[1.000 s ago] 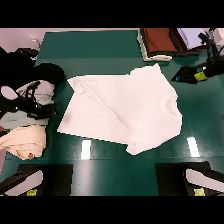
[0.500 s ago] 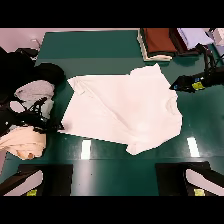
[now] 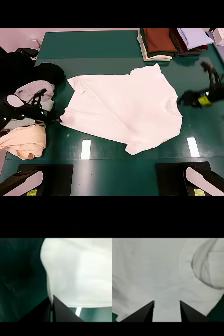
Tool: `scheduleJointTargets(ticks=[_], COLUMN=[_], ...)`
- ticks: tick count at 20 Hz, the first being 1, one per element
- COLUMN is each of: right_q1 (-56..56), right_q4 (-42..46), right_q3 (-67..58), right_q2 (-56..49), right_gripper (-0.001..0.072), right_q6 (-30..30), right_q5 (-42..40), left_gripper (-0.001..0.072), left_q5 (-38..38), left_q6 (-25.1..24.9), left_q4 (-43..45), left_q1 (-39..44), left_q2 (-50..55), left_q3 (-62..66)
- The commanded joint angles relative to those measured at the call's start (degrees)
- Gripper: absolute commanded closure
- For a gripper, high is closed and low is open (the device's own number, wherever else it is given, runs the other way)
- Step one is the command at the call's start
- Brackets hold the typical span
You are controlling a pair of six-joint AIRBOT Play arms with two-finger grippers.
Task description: Fold the shirts.
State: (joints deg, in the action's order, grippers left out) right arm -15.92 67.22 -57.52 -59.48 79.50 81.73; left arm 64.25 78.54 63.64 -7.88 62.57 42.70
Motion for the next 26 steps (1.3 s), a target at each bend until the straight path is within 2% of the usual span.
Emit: scheduleJointTargets(ticks=[1, 6, 10, 14, 16, 17, 18, 22, 26], right_q1=[-8.1, -11.3, -3.5, 6.3, 9.6, 11.1, 12.3, 13.9, 13.8], right_q4=[4.5, -0.2, -7.6, -9.7, -9.7, -9.5, -8.5, -5.1, -0.7], right_q3=[12.7, 26.9, 33.1, 33.8, 32.8, 31.9, 30.4, 18.1, -3.5], right_q2=[4.6, 6.2, 6.2, 6.2, 6.2, 6.3, 6.3, 9.7, 17.6], right_gripper=[0.0175, 0.0204, 0.0235, 0.0287, 0.0522, 0.0633, 0.0694, 0.0695, 0.0695], right_q6=[0.4, 1.2, 2.2, 4.3, 4.2, 3.7, 3.5, 3.4, 3.4], right_q5=[5.8, 4.2, -4.1, -12.0, -13.9, -14.5, -14.6, -12.1, -12.1], left_gripper=[0.0683, 0.0683, 0.0683, 0.0683, 0.0684, 0.0684, 0.0684, 0.0684, 0.0684], left_q5=[1.8, 0.8, 0.7, 0.7, 0.8, 0.7, 0.4, -1.9, -1.9], left_q6=[-0.9, -1.1, -1.0, -1.0, -1.0, -1.1, -1.1, -0.5, 1.7], left_q4=[-1.5, -3.3, -3.3, -3.3, -3.2, -3.2, -3.2, -2.7, -2.8], left_q1=[0.0, 0.0, 0.0, 0.0, 0.0, 0.0, 0.0, 0.0, 0.0], left_q2=[0.0, 0.0, 0.0, 0.0, 0.0, -0.2, -1.0, -11.0, -20.3], left_q3=[5.1, 6.9, 6.9, 7.0, 7.1, 7.5, 8.0, 13.7, 29.6])
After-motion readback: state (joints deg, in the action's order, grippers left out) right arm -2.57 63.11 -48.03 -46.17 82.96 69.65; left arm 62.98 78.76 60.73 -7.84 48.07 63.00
